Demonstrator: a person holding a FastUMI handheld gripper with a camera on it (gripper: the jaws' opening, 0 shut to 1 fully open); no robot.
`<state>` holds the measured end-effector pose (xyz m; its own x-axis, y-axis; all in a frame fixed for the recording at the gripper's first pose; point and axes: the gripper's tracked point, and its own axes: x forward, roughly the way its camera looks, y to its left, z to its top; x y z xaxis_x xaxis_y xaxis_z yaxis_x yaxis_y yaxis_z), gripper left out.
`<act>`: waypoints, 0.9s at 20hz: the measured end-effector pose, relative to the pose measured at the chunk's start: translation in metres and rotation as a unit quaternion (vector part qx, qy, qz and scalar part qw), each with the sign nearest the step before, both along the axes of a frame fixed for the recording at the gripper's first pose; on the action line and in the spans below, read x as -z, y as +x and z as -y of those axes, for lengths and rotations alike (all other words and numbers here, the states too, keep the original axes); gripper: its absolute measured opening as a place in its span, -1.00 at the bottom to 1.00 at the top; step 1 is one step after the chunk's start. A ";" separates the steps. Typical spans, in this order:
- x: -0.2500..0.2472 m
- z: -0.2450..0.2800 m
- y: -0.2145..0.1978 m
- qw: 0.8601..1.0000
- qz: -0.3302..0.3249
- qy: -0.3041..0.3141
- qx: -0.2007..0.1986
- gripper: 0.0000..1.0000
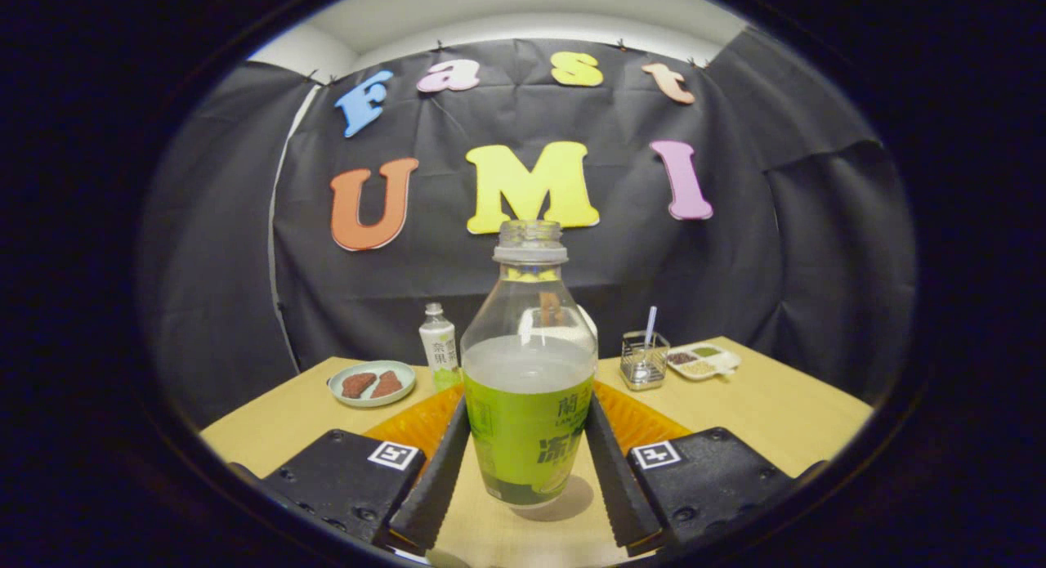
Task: Take the bottle from table, then pour the juice into the cup, finally place the bottle on the coaster
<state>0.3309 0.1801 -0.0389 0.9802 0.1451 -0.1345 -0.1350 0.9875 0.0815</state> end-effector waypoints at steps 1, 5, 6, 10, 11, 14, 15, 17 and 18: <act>0.011 0.005 0.005 1.000 -0.007 0.009 0.005 0.61; 0.039 0.016 0.028 1.000 -0.018 0.001 0.011 0.62; 0.044 0.016 0.030 1.000 -0.020 0.010 0.009 0.62; 0.067 0.021 0.040 0.999 -0.017 -0.015 0.024 0.63; 0.072 0.019 0.040 0.999 -0.017 -0.019 0.020 0.63; 0.078 0.017 0.039 1.000 -0.014 -0.015 0.014 0.63; 0.077 0.019 0.039 1.000 -0.010 -0.020 0.018 0.64; 0.080 0.014 0.037 1.000 -0.011 -0.027 0.009 0.64; 0.079 0.014 0.035 1.000 -0.009 -0.027 0.007 0.65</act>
